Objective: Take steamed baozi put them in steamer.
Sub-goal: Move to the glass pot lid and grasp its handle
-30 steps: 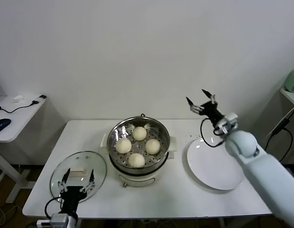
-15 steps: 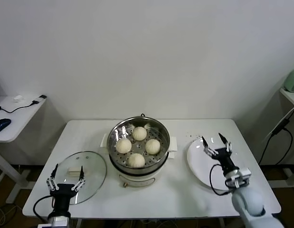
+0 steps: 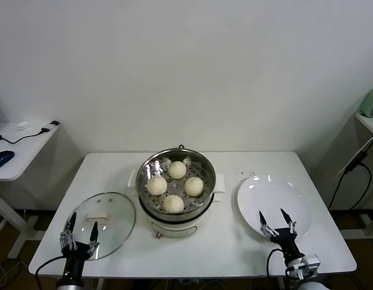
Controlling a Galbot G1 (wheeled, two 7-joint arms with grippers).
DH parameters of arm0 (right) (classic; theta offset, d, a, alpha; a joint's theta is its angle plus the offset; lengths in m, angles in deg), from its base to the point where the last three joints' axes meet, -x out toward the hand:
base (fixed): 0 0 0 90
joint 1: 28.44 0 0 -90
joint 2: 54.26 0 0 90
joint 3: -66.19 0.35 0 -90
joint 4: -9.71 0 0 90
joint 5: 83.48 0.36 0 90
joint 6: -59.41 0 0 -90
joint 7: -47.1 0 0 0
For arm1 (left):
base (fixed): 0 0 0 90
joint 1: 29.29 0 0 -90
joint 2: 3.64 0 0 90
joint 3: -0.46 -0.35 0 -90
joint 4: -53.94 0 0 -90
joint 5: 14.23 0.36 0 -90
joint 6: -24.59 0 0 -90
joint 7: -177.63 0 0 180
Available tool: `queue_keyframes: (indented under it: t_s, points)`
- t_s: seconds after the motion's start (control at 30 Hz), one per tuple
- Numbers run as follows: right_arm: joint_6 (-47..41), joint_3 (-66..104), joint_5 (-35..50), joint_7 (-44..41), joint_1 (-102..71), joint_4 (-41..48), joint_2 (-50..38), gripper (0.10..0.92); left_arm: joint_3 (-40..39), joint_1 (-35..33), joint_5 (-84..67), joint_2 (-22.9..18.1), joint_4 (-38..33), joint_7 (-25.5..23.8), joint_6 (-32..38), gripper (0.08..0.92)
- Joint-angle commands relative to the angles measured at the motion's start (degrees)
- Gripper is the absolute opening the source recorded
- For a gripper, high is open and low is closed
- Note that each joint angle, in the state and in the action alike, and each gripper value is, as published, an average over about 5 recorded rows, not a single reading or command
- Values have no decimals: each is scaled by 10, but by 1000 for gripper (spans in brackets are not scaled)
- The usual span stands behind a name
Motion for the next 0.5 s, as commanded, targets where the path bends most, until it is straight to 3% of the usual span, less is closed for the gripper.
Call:
queue_keyframes:
  t_s: [0.03, 0.5]
  points:
    - [-18, 8, -8, 26, -41, -7, 10, 823, 3, 33, 187, 21, 93, 31, -28, 823]
    - [-32, 20, -11, 34, -44, -40, 10, 823, -11, 103, 180, 17, 141, 1, -90, 823]
